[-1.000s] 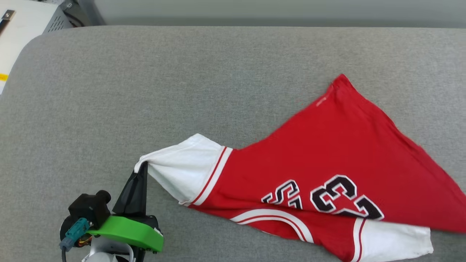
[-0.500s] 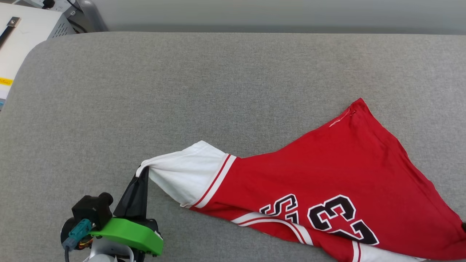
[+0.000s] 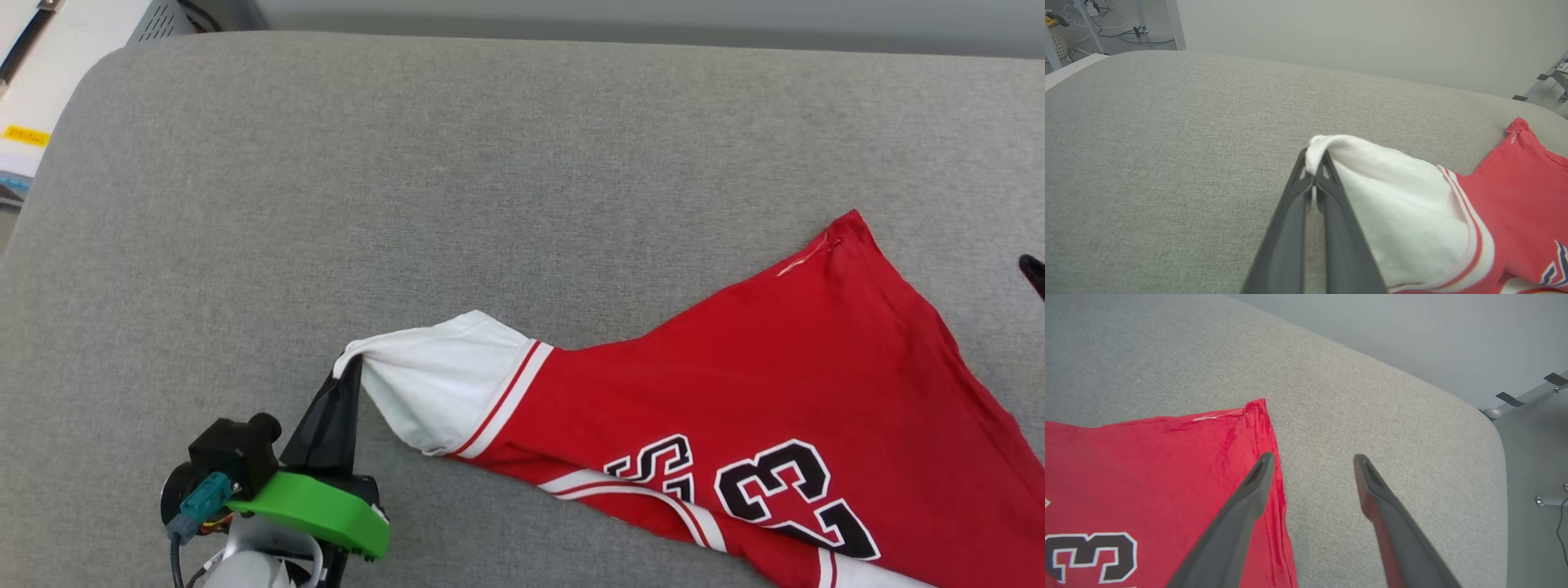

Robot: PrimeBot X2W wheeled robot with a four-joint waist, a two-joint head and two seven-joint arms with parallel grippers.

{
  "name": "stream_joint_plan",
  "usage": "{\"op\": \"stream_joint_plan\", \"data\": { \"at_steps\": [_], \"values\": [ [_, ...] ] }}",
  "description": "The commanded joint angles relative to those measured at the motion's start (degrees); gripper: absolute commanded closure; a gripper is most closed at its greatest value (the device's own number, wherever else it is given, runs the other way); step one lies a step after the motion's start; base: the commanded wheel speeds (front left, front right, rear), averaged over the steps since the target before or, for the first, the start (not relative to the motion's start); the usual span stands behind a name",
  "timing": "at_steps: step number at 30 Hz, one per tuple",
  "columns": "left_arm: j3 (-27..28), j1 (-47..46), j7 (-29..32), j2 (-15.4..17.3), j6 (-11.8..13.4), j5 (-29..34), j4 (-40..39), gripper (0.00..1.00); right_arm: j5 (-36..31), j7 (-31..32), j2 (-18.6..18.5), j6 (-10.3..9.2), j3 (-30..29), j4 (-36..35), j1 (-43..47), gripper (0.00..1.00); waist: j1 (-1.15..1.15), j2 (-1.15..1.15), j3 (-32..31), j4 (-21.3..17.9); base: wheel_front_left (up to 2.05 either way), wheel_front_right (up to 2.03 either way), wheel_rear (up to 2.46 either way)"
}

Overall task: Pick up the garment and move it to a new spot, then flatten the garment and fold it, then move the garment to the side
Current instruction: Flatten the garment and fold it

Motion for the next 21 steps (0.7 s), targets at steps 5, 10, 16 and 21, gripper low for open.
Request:
{"op": "stream_joint_plan", "data": {
  "at_steps": [5, 10, 16, 21],
  "values": [
    [-0.99, -3.32, -0.22, -1.22, -0.83, 1.26, 0.26, 1.0, 1.11, 7.89, -0.93, -0.04, 10.13, 6.01, -12.73, 0.0, 0.0, 0.0, 3.29, 3.3, 0.0, 0.0, 0.0],
    [-1.87, -5.45, -0.63, -2.12, -1.39, 1.91, 0.51, 1.0, 1.81, 12.93, -0.2, -0.04, 17.95, 14.0, -22.19, 0.0, 0.0, 0.0, 5.61, 5.18, 0.0, 0.0, 0.0],
    [-2.73, -7.78, -1.05, -3.27, -1.95, 2.58, 0.64, 1.0, 1.94, 14.47, 1.31, -0.04, 26.18, 23.35, -29.91, 0.0, 0.0, 0.0, 8.34, 6.82, 0.0, 0.0, 0.0],
    [-3.14, -9.08, -1.34, -4.15, -2.32, 2.86, 1.13, 1.0, 3.32, 13.43, 2.25, -0.04, 31.82, 29.42, -31.72, 0.0, 0.0, 0.0, 9.75, 7.85, 0.0, 0.0, 0.0]
  ]
}}
